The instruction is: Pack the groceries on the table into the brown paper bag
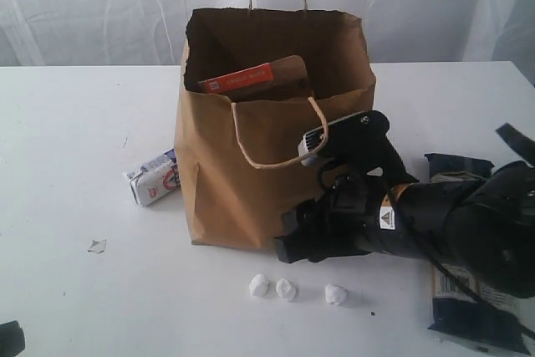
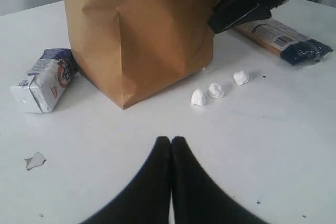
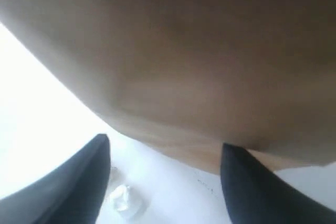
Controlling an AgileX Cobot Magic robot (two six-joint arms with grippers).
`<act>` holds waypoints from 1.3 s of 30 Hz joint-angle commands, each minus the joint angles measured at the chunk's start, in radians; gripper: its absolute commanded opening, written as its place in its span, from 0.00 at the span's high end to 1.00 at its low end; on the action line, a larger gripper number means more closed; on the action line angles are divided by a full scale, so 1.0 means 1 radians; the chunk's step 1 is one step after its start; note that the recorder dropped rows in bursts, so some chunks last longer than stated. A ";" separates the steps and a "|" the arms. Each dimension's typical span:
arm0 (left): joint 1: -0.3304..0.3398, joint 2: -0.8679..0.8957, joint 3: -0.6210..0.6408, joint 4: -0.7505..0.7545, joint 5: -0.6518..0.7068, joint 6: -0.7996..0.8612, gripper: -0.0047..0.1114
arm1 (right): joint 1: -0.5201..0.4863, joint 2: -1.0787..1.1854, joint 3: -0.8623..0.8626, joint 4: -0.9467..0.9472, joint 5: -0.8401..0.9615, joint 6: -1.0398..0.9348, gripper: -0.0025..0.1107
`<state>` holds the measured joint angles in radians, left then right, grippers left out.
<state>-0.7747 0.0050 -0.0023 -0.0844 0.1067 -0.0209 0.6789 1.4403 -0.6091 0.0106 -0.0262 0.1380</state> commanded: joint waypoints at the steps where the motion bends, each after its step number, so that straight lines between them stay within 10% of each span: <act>1: -0.006 -0.005 0.002 -0.004 0.000 0.000 0.96 | -0.003 -0.074 -0.008 -0.002 0.119 -0.001 0.47; 16: -0.006 -0.005 0.002 -0.004 0.000 0.000 0.96 | -0.005 -0.442 0.151 -0.033 0.456 0.105 0.47; 39: -0.006 -0.005 0.002 -0.004 0.000 0.000 0.96 | -0.001 0.081 0.023 0.044 0.231 -0.030 0.52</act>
<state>-0.7747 0.0050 -0.0023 -0.0844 0.1067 -0.0209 0.6789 1.5007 -0.5760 0.0515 0.2048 0.1208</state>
